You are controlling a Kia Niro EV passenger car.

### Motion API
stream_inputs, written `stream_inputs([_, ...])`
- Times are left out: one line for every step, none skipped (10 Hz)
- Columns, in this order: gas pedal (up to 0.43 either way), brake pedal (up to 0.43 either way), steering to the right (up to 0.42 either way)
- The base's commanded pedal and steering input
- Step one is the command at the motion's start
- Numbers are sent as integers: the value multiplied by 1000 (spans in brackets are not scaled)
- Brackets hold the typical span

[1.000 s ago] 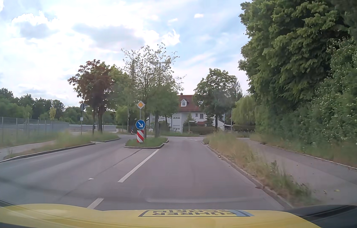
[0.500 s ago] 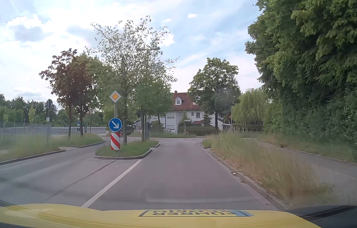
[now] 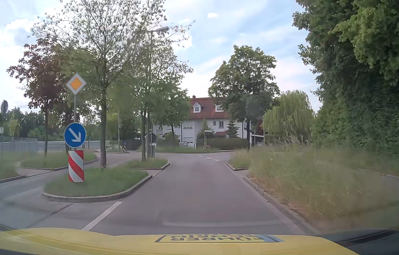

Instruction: Follow the waypoints while adhering to traffic rules and regulations

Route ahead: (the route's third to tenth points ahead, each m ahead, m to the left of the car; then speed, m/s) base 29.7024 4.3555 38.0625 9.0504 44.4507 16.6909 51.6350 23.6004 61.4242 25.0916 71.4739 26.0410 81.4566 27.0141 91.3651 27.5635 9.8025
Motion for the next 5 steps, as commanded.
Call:
stream_inputs([0,0,3])
stream_inputs([0,0,0])
stream_inputs([0,0,-2])
stream_inputs([0,0,-3])
stream_inputs([0,0,-4])
